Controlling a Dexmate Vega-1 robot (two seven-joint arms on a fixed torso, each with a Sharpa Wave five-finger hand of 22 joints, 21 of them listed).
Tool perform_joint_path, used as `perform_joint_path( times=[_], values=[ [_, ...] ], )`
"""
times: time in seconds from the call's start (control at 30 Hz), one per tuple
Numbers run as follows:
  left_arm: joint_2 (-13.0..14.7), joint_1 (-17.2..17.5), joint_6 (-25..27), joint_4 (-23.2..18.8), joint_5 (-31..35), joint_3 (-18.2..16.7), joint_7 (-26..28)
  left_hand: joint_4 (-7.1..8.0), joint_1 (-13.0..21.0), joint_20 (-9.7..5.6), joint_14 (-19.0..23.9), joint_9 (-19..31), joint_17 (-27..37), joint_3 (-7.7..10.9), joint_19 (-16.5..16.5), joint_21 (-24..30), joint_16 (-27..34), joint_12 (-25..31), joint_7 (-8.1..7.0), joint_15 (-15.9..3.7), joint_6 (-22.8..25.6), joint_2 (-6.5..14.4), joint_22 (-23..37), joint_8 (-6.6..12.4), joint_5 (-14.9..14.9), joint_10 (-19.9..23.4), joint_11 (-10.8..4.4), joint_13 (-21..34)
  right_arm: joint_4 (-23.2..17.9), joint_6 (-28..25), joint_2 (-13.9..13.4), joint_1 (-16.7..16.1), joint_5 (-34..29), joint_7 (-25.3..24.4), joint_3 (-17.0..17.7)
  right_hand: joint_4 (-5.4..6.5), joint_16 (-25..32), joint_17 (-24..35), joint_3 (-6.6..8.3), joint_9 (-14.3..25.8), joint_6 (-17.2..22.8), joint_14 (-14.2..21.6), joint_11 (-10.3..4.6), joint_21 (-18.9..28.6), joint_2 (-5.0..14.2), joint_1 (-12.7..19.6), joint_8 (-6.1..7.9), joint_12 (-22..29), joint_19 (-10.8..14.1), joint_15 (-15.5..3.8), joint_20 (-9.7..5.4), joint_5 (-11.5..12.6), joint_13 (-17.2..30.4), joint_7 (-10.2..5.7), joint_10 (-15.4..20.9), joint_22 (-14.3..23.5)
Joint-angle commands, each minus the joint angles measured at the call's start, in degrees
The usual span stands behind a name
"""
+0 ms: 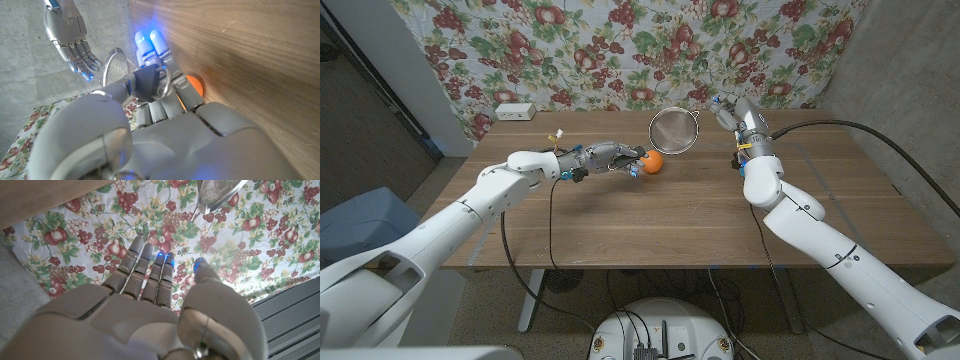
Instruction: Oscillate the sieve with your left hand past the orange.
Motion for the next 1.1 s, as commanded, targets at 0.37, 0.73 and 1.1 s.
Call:
perform_joint_path(
  times=[0.37,0.73,1.1],
  values=[
    [0.5,4.7,-1.1,-3.7,-3.1,-3.0,5.6,0.86,2.2,-1.12,4.1,0.6,0.1,1.7,0.5,0.9,0.2,0.3,5.22,-3.21,5.2,2.2,0.2,0.21,-0.3,2.2,-1.37,0.1,7.5,15.5,1.1,-2.3,16.5,1.8,6.1,0.02,-0.2,-0.9,0.23,0.0,0.9,-0.4,1.39,-0.2,0.54,-1.2,-0.17,-0.7,-0.4,-1.29,-0.06,0.7,-0.4,1.16,0.4,-0.1],
    [0.2,7.1,-2.4,-5.3,-4.1,-4.2,8.5,0.78,2.2,-1.11,4.3,0.8,0.0,1.73,0.5,1.2,0.2,0.2,5.26,-3.2,5.4,2.2,0.2,0.2,-0.3,2.2,-1.32,0.1,11.3,22.2,1.2,-3.0,24.7,5.4,8.0,-0.33,0.0,-1.2,0.53,-0.1,1.2,-0.5,1.55,-0.4,1.32,-1.4,-0.21,-1.0,-0.8,-1.08,-0.24,1.2,-0.8,1.86,0.7,-0.1],
    [0.0,9.2,-3.9,-6.4,-4.9,-5.3,10.7,0.71,2.3,-1.09,4.5,1.1,0.0,1.77,0.4,1.6,0.1,0.1,5.25,-3.19,5.6,2.2,0.2,0.16,-0.4,2.3,-1.3,0.1,13.2,25.0,1.2,-3.1,29.4,7.4,8.5,-0.72,0.3,-1.5,0.61,-0.2,1.6,-0.4,1.7,-0.4,1.64,-1.6,-0.26,-1.3,-0.9,-0.86,-0.17,1.5,-1.2,2.24,1.1,-0.1]
  ],
)
